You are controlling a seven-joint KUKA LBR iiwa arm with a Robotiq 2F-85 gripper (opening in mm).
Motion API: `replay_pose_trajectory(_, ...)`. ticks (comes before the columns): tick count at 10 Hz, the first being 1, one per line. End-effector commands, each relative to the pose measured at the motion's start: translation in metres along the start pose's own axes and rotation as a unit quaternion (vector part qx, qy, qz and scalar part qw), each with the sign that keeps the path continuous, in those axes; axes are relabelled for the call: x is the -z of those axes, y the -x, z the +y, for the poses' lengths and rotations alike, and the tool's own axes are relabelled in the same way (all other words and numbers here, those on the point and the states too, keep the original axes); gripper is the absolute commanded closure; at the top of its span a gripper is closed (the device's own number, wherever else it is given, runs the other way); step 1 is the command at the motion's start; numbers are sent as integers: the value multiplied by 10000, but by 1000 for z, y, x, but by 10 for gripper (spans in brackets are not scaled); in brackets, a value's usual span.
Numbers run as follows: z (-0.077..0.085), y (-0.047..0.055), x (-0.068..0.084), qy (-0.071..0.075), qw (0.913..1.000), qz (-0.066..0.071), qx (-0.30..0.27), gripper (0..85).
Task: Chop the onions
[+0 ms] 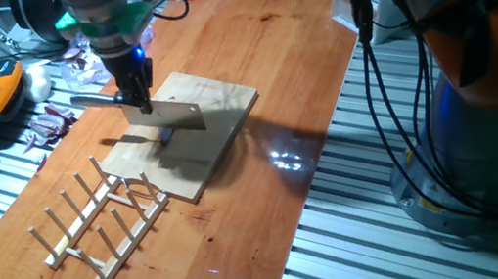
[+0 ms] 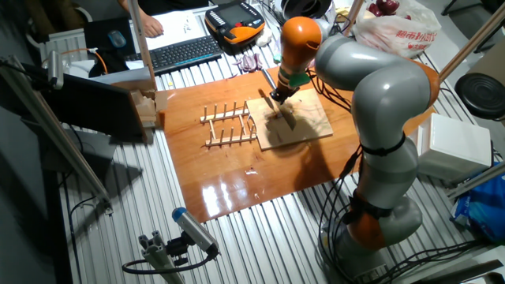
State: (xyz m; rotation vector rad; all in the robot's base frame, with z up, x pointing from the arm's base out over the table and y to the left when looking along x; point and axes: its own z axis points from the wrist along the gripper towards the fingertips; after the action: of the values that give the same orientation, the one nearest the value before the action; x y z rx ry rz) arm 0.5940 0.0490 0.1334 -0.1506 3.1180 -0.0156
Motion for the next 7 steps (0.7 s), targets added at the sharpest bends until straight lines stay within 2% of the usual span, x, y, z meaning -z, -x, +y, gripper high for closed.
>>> replay_pose_trajectory(1, 0, 0, -2, 1, 10000, 15, -12, 850)
replay_pose_trajectory(3, -2, 0, -11, -19, 10000, 48, 4, 850)
replay_pose_trajectory(5, -9, -2, -23, 41, 10000, -43, 64, 850)
replay_pose_trajectory(7, -6, -3, -25, 71, 9999, -53, 48, 850)
